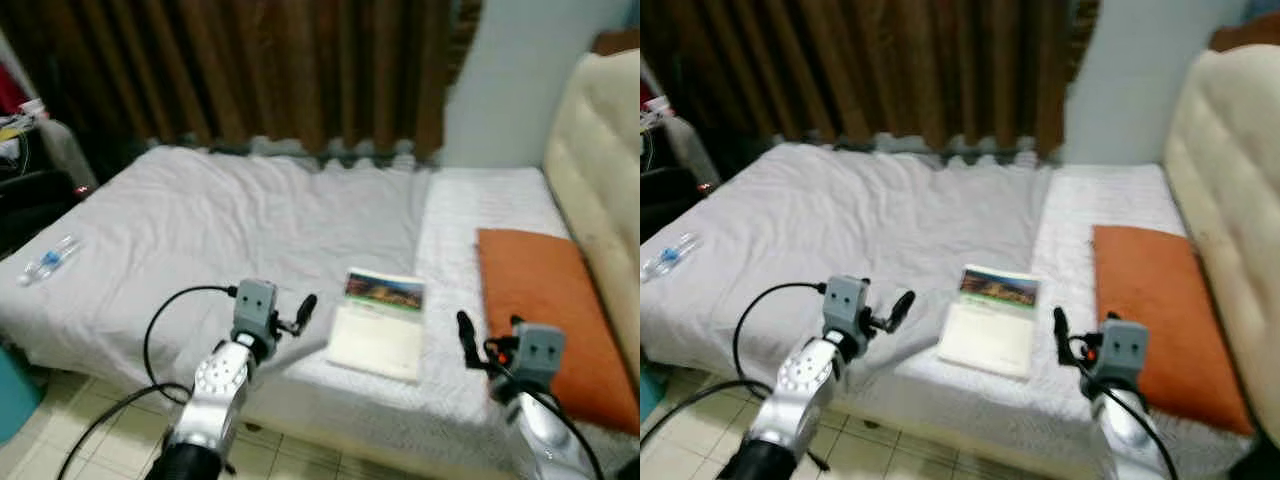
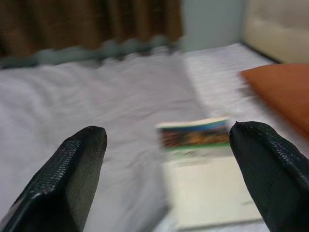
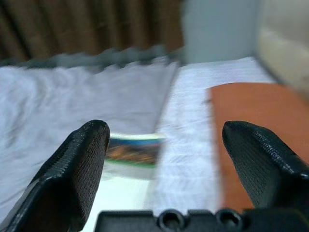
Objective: Clean up the room
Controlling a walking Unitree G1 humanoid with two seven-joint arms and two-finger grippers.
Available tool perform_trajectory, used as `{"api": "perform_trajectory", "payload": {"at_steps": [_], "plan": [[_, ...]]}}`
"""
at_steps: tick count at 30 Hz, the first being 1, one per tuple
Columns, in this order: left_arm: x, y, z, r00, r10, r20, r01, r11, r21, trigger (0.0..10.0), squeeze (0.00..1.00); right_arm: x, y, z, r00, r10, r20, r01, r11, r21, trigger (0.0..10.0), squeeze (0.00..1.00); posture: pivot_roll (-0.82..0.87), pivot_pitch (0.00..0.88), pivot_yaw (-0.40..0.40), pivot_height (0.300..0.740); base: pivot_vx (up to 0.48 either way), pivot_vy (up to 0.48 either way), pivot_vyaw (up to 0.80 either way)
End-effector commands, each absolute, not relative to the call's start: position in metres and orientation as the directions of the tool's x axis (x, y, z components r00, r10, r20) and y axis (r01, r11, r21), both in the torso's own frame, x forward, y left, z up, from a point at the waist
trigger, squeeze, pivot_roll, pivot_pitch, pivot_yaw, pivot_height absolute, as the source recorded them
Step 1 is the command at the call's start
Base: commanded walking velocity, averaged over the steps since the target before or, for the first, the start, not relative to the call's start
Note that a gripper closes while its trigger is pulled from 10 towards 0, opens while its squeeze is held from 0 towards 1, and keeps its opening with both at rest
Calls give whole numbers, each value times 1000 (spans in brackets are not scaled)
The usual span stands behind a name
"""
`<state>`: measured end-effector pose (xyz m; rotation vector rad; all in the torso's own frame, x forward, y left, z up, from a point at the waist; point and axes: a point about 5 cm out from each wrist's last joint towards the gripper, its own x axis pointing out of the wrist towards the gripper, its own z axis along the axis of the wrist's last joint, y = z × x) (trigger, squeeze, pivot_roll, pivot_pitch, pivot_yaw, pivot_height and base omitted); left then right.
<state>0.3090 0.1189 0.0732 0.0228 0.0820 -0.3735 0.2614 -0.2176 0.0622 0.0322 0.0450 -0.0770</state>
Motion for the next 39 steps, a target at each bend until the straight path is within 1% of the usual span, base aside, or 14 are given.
{"api": "perform_trajectory", "payload": {"at_steps": [1,3,5,6,7,9,11,15,16,19,21,26,30,39], "plan": [[302,123,69,936,-341,-83,343,939,18,10000,0,251,-210,58,997,-36,-61,36,999,-4,10000,0,-96,22,54,740,0,0,0],[300,124,69,938,-338,-76,340,940,18,10000,0,247,-210,58,998,-31,-55,30,999,-18,10000,0,-96,22,54,740,0,0,0],[290,127,77,943,-331,-16,332,942,43,10000,0,233,-213,59,999,-28,-36,24,996,-83,10000,0,-95,30,43,740,0,0,0],[280,130,82,938,-345,20,344,938,45,10000,0,222,-217,56,998,-47,-46,41,993,-114,10000,0,-94,35,38,740,0,0,0],[280,130,82,938,-345,20,344,938,45,10000,0,222,-217,56,998,-47,-46,41,993,-114,10000,0,-94,35,38,740,0,0,0],[260,134,89,922,-383,51,383,924,15,10000,0,203,-221,50,994,-71,-86,58,988,-145,10000,0,-90,38,34,740,0,0,0],[252,133,87,914,-404,32,404,915,17,10000,0,196,-222,45,990,-69,-122,48,985,-168,10000,0,-84,40,16,740,0,0,0],[260,124,80,918,-396,15,396,918,28,10000,0,206,-221,45,990,-22,-143,-8,980,-201,10000,0,-94,38,-12,740,0,0,0],[263,121,80,919,-394,21,394,919,23,10000,0,210,-223,48,991,-18,-136,-10,979,-205,10000,0,-99,37,-35,740,0,0,0],[267,114,81,919,-394,25,394,919,9,10000,0,220,-231,56,992,-22,-120,-3,979,-205,10000,0,-108,36,-56,740,0,0,0],[267,111,80,909,-416,2,416,909,20,10000,0,228,-236,59,993,-43,-108,23,983,-180,10000,0,-108,34,-59,740,0,0,0],[266,112,78,914,-404,-34,405,914,13,10000,0,236,-233,57,993,-42,-113,28,992,-124,10000,0,-92,26,-44,740,282,259,0],[271,119,76,934,-352,-59,353,936,-1,10000,0,246,-220,50,991,-4,-137,-10,995,-97,10000,0,-71,22,-28,740,333,346,-711],[278,120,77,932,-350,-92,354,935,29,10000,0,259,-210,49,992,21,-127,-28,998,-52,10000,0,-63,36,-2,740,316,360,-794]]}}
